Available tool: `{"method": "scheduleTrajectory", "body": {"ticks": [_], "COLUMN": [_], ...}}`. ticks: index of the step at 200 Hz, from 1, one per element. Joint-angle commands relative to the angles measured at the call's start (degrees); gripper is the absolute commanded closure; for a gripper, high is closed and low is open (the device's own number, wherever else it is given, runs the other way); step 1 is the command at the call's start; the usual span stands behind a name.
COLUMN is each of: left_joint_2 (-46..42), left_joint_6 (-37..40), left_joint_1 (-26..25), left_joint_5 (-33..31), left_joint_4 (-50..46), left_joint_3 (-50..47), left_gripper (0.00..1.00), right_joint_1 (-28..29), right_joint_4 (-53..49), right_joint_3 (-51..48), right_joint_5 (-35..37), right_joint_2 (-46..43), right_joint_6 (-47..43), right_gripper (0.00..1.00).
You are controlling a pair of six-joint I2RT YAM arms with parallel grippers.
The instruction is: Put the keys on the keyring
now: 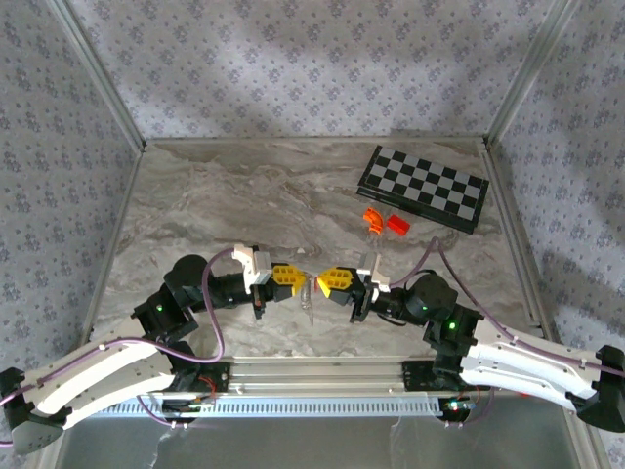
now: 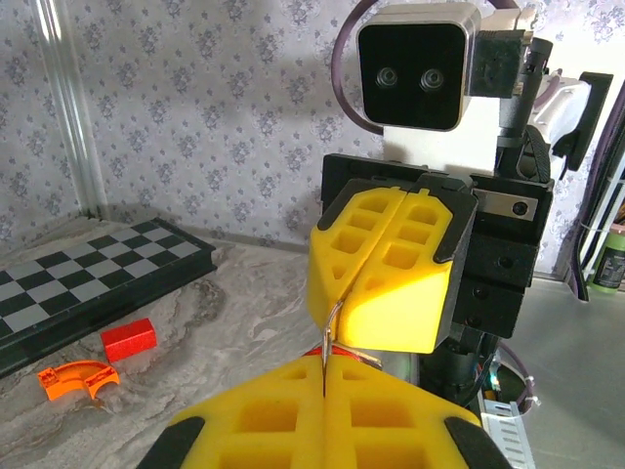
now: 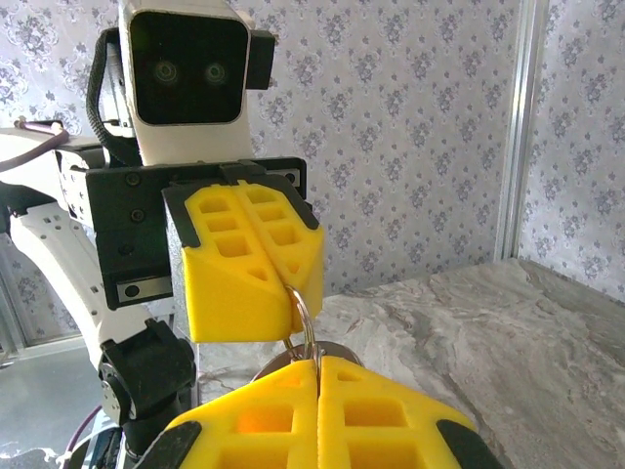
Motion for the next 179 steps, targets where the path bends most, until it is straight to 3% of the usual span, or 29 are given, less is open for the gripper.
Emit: {"method": "scheduleTrajectory", "body": {"ticks": [1,179], "left_joint_2": [-0.1,-0.2], "left_joint_6": [0.4,0.2], "left_joint_1": [-0.3,-0.4], "left_joint_5": [-0.1,0.3], "left_joint_4": [2.6,2.9], "left_joint_3": [0.6,0.4], "left_gripper": [1.00,1.00], "right_joint_1": [0.3,0.5], "right_joint_4": [3.4,5.3], "right_joint_3": [-1.2,-0.4], "right_joint_5": [0.1,-1.2], "right_joint_2": [-1.0,0.7], "right_joint_6": [1.5,3.2], "right_gripper": [1.00,1.00]}}
